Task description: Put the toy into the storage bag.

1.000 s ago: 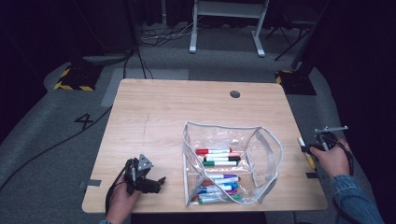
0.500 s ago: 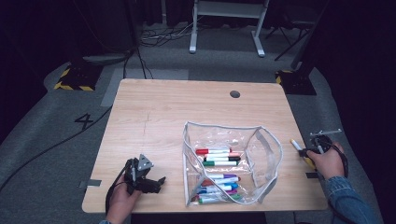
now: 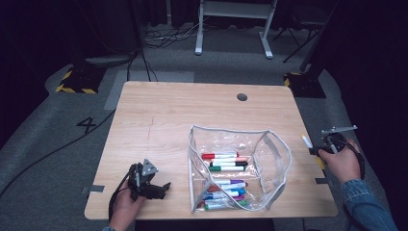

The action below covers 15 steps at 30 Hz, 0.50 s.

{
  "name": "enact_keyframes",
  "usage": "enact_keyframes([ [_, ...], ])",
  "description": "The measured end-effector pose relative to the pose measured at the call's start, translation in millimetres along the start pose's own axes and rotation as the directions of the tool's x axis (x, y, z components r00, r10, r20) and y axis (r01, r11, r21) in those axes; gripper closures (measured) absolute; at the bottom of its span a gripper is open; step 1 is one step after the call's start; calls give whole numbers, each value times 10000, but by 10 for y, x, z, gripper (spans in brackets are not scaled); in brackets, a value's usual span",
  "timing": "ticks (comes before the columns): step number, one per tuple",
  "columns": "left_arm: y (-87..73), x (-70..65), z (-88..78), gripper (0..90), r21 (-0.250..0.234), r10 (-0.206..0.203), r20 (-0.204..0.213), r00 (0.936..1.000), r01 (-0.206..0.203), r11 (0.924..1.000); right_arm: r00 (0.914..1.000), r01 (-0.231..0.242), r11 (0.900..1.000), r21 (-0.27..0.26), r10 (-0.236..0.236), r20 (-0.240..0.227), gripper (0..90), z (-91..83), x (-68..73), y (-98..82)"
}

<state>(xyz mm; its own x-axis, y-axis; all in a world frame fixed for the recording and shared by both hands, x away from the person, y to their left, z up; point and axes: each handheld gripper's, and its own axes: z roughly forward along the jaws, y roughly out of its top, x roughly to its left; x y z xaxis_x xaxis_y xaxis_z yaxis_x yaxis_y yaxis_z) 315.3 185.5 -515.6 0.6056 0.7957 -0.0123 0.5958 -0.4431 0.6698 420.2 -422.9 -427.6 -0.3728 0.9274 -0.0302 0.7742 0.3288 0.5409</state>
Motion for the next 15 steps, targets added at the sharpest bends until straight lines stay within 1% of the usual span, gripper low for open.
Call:
enact_keyframes([
  [3, 0, 0, 0, 0, 4, 0, 6, 10000, 0, 10000, 9994, 294, 9992, -268, -300, -189, 770, -183, 89, 114],
  [5, 0, 0, 0, 0, 1, -4, 4, 10000, 4, 10000, 9976, 515, 9978, -424, -534, -444, 770, -338, 176, 206],
  [7, 0, 0, 0, 0, 3, 0, 3, 10000, 0, 10000, 9952, 719, 9958, -559, -754, -630, 770, -455, 257, 275],
  [10, 0, 0, 0, 0, 1, 0, 3, 10000, 0, 10000, 9883, 1142, 9898, -846, -1219, -913, 770, -662, 425, 395],
  [13, 0, 0, 0, 0, 5, 0, 3, 10000, 0, 10000, 9791, 1565, 9819, -1066, -1684, -1141, 770, -828, 580, 493],
  [15, 0, 0, 0, 0, 3, -8, 14, 10000, 8, 10000, 9696, 1918, 9737, -1230, -2074, -1299, 770, -946, 714, 566],
])
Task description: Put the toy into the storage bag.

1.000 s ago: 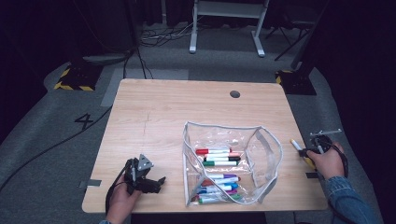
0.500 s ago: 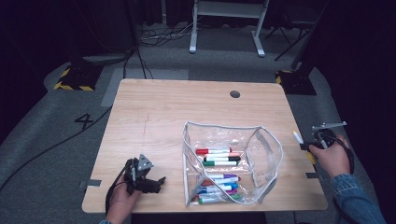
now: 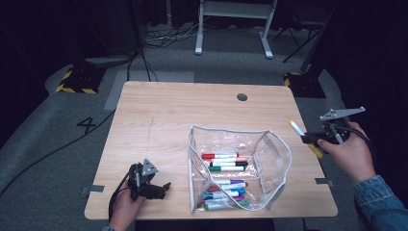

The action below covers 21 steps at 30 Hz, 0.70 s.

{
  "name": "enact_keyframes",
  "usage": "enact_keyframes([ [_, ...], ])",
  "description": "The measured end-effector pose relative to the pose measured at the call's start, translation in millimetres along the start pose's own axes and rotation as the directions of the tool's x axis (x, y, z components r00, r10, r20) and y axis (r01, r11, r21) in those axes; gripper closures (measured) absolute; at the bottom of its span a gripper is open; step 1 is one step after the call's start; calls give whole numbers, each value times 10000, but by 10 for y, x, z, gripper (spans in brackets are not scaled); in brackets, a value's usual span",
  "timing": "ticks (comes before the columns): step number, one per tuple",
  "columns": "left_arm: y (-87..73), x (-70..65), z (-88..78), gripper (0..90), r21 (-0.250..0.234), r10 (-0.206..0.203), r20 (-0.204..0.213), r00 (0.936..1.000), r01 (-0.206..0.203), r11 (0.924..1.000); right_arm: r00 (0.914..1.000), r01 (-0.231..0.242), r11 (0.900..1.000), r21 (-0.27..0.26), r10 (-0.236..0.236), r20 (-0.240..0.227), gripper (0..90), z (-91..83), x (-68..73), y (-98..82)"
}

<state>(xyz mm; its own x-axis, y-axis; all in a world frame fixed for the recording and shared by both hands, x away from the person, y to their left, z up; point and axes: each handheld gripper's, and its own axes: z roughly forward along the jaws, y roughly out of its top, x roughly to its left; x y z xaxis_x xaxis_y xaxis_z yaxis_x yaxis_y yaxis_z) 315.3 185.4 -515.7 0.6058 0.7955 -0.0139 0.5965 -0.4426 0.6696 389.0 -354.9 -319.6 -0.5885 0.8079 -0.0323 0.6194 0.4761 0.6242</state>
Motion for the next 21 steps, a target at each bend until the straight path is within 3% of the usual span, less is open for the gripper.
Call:
enact_keyframes([
  [6, 0, 0, 0, 0, -1, 5, -11, 10000, -5, 10000, 9933, 962, 9950, -272, -977, -613, 771, -178, 355, 237],
  [10, 0, 0, 0, 0, -1, 5, -10, 10000, -5, 10000, 9790, 1692, 9848, -397, -1726, -1083, 770, -257, 628, 356],
  [15, 0, 0, 0, 0, -1, 3, -7, 10000, -3, 10000, 9495, 2588, 9646, -503, -2636, -1699, 770, -298, 965, 456],
  [21, 0, 1, 0, 0, -1, 9, -9, 10000, -9, 10000, 9117, 3433, 9385, -374, -3425, -2271, 770, -259, 1248, 507],
])
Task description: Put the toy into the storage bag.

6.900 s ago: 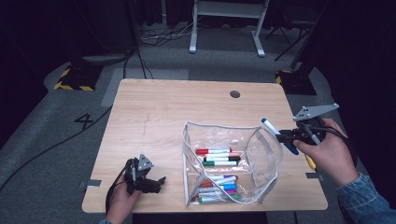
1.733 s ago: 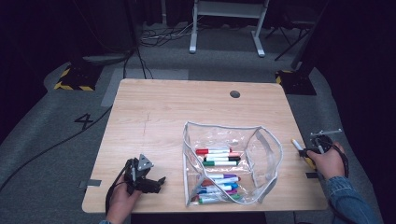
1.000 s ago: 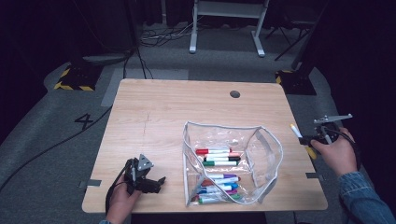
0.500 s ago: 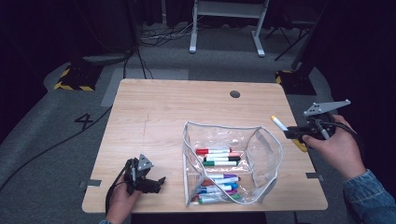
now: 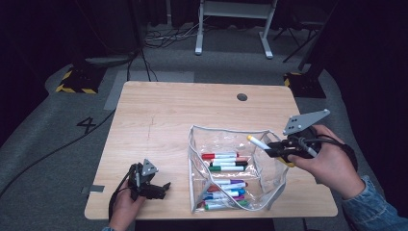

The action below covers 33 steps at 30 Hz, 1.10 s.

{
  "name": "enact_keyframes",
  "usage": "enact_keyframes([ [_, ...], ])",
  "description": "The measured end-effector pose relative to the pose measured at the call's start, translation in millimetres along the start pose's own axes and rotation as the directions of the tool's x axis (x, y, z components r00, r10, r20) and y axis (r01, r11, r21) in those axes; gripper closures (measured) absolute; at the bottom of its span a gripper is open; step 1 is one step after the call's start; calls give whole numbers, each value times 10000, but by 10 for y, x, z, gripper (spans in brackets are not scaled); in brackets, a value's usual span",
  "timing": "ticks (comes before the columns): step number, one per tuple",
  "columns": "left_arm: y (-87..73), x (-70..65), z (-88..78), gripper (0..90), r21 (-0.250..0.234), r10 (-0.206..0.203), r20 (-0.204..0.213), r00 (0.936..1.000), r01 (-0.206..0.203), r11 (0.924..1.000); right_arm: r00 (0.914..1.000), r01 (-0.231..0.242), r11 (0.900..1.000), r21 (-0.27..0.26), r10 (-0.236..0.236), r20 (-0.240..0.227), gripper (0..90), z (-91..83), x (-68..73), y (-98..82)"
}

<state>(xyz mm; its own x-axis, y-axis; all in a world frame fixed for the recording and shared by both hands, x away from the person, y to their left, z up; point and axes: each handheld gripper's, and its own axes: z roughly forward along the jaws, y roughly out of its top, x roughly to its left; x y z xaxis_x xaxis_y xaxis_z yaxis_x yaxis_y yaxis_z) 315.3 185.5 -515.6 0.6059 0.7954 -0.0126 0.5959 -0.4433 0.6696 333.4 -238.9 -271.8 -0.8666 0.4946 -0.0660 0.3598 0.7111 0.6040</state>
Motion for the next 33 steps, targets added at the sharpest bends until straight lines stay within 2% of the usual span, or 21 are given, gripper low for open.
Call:
enact_keyframes([
  [7, 0, -1, 1, 0, -4, -9, 9, 10000, 9, 10000, 9939, 825, 9960, 349, -796, -769, 770, 164, 230, 98],
  [9, 0, 0, 0, 0, -3, -4, 1, 10000, 4, 10000, 9893, 1099, 9928, 479, -1046, -1021, 770, 227, 307, 128],
  [17, 0, 0, 0, 0, -1, -1, 0, 10000, 1, 10000, 9707, 1797, 9781, 1050, -1591, -1799, 770, 458, 473, 183],
  [27, 0, 0, 0, 0, 0, 1, 1, 10000, -1, 10000, 9440, 2579, 9452, 2004, -2023, -2608, 770, 754, 659, 254],
  [33, 0, 0, 0, 0, -3, 1, -2, 10000, -1, 10000, 9297, 3008, 9165, 2638, -2201, -2954, 770, 932, 754, 291],
])
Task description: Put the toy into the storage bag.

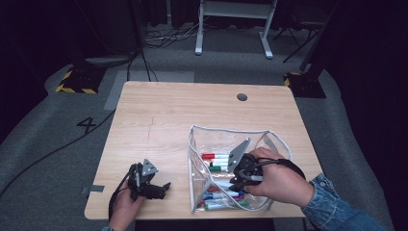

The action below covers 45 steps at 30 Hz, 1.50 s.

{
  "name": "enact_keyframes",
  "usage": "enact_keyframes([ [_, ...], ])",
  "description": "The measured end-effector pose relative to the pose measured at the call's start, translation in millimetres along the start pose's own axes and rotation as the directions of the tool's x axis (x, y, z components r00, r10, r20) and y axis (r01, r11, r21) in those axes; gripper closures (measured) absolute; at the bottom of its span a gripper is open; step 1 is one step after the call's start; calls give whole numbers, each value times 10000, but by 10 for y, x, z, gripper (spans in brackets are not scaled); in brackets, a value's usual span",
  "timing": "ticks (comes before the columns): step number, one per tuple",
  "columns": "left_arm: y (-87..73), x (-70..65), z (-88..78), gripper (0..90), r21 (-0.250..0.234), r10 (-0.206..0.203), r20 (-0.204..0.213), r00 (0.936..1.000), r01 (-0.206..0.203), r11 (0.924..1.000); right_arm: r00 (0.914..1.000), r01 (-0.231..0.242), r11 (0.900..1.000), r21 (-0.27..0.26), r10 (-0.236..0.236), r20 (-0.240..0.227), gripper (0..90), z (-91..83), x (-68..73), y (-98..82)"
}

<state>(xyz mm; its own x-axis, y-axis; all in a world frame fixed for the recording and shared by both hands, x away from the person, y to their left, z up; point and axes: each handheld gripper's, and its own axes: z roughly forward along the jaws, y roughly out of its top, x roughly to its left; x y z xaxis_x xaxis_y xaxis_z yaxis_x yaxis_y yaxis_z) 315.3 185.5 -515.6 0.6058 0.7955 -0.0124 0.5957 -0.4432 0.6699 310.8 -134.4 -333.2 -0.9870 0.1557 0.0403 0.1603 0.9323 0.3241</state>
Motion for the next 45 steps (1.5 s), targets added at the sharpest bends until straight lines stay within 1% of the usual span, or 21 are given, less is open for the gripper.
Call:
enact_keyframes([
  [2, 0, 0, 0, 0, 2, -3, 2, 10000, 3, 10000, 10000, 68, 9998, 171, -67, -56, 770, 40, 5, 22],
  [4, 0, 0, 0, 0, 2, -1, 0, 10000, 1, 10000, 9998, 142, 9986, 516, -135, -145, 770, 108, 9, 52],
  [7, 0, 0, 0, 0, 3, -1, 2, 10000, 1, 10000, 9995, 310, 9958, 858, -307, -58, 770, 155, 17, 89],
  [9, 0, 0, 1, 0, 0, -9, 12, 10000, 9, 10000, 9992, 381, 9933, 1088, -370, -119, 769, 179, 25, 108],
  [10, 0, 0, 0, 0, 2, 1, -1, 10000, -1, 10000, 9990, 440, 9921, 1173, -434, -78, 769, 191, 31, 119],
  [17, 0, 0, 0, 0, 4, 0, 1, 10000, 0, 10000, 9970, 753, 9837, 1635, -714, -295, 769, 256, 81, 209],
  [20, 0, 0, 0, 0, 0, -5, 3, 10000, 5, 10000, 9964, 820, 9830, 1642, -775, -335, 769, 290, 82, 242],
  [22, 0, 0, 0, 0, -1, -2, 1, 10000, 2, 10000, 9968, 726, 9838, 1641, -661, -448, 769, 325, 68, 247],
  [28, 0, 0, 0, 0, 0, -1, 1, 10000, 1, 10000, 9956, 548, 9897, 1321, -441, -826, 768, 455, -25, 188],
  [29, 0, 0, 0, 0, 0, -7, 5, 10000, 7, 10000, 9948, 516, 9909, 1246, -401, -935, 757, 480, -43, 170],
  [30, 0, 0, 0, 0, 0, -2, 2, 10000, 2, 10000, 9945, 421, 9925, 1146, -306, -1001, 714, 487, -52, 160],
  [31, 0, 0, 0, 0, -1, -3, 1, 10000, 3, 10000, 9956, 307, 9952, 933, -222, -905, 649, 488, -65, 149],
  [32, 0, 0, 0, 0, 5, -2, 5, 10000, 2, 10000, 9966, 325, 9961, 825, -261, -781, 625, 472, -73, 146],
  [33, 0, 0, 0, 0, -3, -2, 0, 10000, 2, 10000, 9983, 210, 9984, 517, -181, -563, 598, 410, -85, 145],
  [35, 0, 0, 0, 0, -1, -1, 3, 10000, 1, 10000, 9991, 57, 10000, 23, -56, -413, 576, 308, -89, 145],
  [38, 0, 0, 0, 0, -4, 0, 3, 10000, 0, 10000, 10000, -92, 9977, -676, 93, 19, 540, 115, -85, 138],
  [39, 0, 0, 0, 0, -1, 1, 1, 10000, -1, 10000, 9993, -226, 9926, -1193, 261, 279, 526, 11, -87, 126],
  [41, 0, 0, 0, 0, 0, 1, 3, 10000, -1, 10000, 9975, -330, 9836, -1773, 434, 551, 522, -127, -93, 98],
  [42, 0, 0, 0, 0, -2, -3, 2, 10000, 3, 10000, 9966, -393, 9798, -1959, 527, 636, 516, -177, -96, 84],
  [44, 0, 0, 0, 0, -1, -2, 6, 10000, 2, 10000, 9919, -614, 9646, -2566, 877, 920, 496, -300, -111, 33],
  [45, 0, 0, 0, 0, 1, 0, 6, 10000, 0, 10000, 9882, -793, 9546, -2873, 1133, 1035, 494, -374, -125, -7],
])
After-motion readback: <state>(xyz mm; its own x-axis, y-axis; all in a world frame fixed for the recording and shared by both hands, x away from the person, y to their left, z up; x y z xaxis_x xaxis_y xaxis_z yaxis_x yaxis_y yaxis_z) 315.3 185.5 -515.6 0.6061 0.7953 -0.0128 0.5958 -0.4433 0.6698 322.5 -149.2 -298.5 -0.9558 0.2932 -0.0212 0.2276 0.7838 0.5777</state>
